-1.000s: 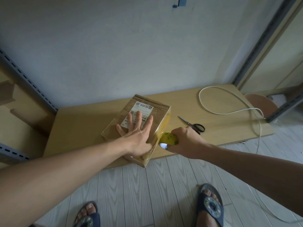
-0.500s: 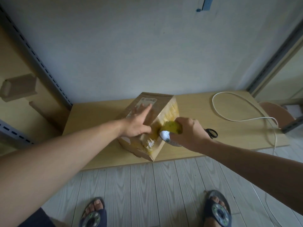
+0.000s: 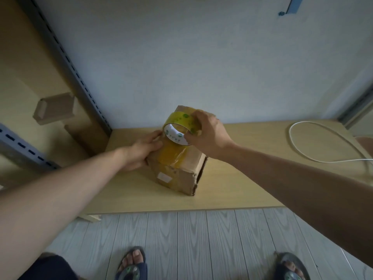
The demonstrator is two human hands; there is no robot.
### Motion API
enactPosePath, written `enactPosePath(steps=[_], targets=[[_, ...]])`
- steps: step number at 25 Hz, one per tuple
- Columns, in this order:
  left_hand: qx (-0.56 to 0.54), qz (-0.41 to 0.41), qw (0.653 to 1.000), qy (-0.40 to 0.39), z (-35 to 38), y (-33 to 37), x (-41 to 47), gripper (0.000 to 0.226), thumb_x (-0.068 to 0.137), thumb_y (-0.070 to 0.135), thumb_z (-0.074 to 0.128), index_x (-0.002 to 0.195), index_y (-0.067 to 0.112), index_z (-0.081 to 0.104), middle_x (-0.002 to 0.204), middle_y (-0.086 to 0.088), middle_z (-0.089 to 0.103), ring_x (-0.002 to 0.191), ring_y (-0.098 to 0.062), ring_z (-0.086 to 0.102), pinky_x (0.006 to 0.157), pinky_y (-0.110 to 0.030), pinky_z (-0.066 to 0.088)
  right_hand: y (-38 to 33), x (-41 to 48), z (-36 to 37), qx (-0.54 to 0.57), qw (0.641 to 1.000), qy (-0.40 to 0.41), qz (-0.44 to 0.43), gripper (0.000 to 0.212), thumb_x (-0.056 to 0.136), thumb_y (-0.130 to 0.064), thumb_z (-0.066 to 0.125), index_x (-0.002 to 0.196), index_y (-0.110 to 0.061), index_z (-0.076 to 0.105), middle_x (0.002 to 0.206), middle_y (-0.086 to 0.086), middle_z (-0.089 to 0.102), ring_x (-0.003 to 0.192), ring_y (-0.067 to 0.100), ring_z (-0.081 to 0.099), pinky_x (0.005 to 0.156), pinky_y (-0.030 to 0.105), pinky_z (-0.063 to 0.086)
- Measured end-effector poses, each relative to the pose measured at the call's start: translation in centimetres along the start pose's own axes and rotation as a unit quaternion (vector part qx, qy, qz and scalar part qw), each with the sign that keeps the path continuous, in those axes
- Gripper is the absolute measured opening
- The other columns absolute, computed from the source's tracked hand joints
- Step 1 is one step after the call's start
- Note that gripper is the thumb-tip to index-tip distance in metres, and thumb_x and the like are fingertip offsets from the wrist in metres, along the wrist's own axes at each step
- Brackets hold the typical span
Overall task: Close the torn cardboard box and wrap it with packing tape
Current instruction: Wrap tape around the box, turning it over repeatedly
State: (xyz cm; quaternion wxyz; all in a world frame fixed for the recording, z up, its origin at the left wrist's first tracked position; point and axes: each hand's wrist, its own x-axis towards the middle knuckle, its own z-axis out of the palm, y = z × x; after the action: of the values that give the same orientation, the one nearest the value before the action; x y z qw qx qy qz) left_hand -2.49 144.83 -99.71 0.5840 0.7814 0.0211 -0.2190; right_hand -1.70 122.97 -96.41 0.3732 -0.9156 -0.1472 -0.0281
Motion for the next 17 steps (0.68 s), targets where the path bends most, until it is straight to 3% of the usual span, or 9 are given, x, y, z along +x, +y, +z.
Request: enactPosePath(steps=[2, 4, 6, 10, 13, 17], targets=[[0.094, 0.083, 0.992, 0.026, 0.4, -1.2, 0.4, 0.056, 0.108, 0.020, 0.041, 0.157, 0.033, 0.017, 0.156, 0.003, 0.040, 0.142, -0.020, 0.040, 0.115, -0.040, 0.038, 0.2, 0.4, 0.4, -0.012, 1.000, -0.007, 0.017, 0.020, 0.082, -0.023, 0.069, 0.092, -0.019, 0.053, 0.076, -0.004, 0.053, 0.068, 0.016, 0.049, 0.050, 0.018, 0.030], [0.187, 0.115, 0.975, 0.026, 0.9, -1.7, 0.7, 0.057, 0.101, 0.041, 0.038, 0.156, 0.037, 0.024, 0.149, 0.008, 0.046, 0.139, -0.017, 0.044, 0.116, -0.039, 0.037, 0.7, 0.5, 0.5, -0.011, 1.000, -0.002, 0.021, 0.019, 0.082, -0.025, 0.070, 0.090, -0.016, 0.054, 0.079, -0.001, 0.057, 0.071, 0.019, 0.051, 0.051, 0.018, 0.034], [0.205, 0.116, 0.972, 0.007, 0.7, -1.7, 0.9, 0.056, 0.098, 0.049, 0.034, 0.153, 0.041, 0.030, 0.146, 0.010, 0.051, 0.132, -0.013, 0.050, 0.113, -0.041, 0.040, 0.6, 0.7, 0.2, -0.013, 1.000, -0.012, 0.005, 0.018, 0.082, -0.028, 0.071, 0.089, -0.016, 0.059, 0.082, 0.000, 0.061, 0.074, 0.020, 0.055, 0.055, 0.021, 0.040], [0.192, 0.112, 0.975, -0.019, 0.0, -2.0, 0.9, 0.045, 0.108, 0.042, 0.028, 0.151, 0.051, 0.025, 0.142, 0.017, 0.050, 0.127, -0.005, 0.052, 0.112, -0.041, 0.042, -1.1, 1.1, -0.5, -0.064, 0.997, -0.031, 0.000, 0.027, 0.079, -0.028, 0.071, 0.068, -0.028, 0.046, 0.069, -0.006, 0.051, 0.061, 0.012, 0.047, 0.051, 0.028, 0.037], [0.197, 0.114, 0.973, -0.025, -0.3, -2.2, 1.1, 0.049, 0.110, 0.039, 0.026, 0.156, 0.053, 0.013, 0.157, 0.022, 0.030, 0.139, -0.004, 0.039, 0.118, -0.040, 0.036, -0.9, 0.8, -2.5, -0.089, 0.995, -0.039, 0.013, 0.019, 0.075, -0.022, 0.069, 0.067, -0.025, 0.052, 0.064, -0.004, 0.055, 0.059, 0.018, 0.052, 0.049, 0.028, 0.040], [0.193, 0.114, 0.974, -0.034, -0.1, -2.2, 1.3, 0.053, 0.111, 0.031, 0.027, 0.159, 0.044, 0.007, 0.155, 0.028, 0.019, 0.145, -0.002, 0.026, 0.117, -0.030, 0.032, 0.6, -0.5, -5.4, -0.114, 0.991, -0.058, 0.028, 0.010, 0.072, -0.027, 0.069, 0.069, -0.025, 0.059, 0.067, -0.003, 0.060, 0.060, 0.018, 0.054, 0.052, 0.031, 0.046]])
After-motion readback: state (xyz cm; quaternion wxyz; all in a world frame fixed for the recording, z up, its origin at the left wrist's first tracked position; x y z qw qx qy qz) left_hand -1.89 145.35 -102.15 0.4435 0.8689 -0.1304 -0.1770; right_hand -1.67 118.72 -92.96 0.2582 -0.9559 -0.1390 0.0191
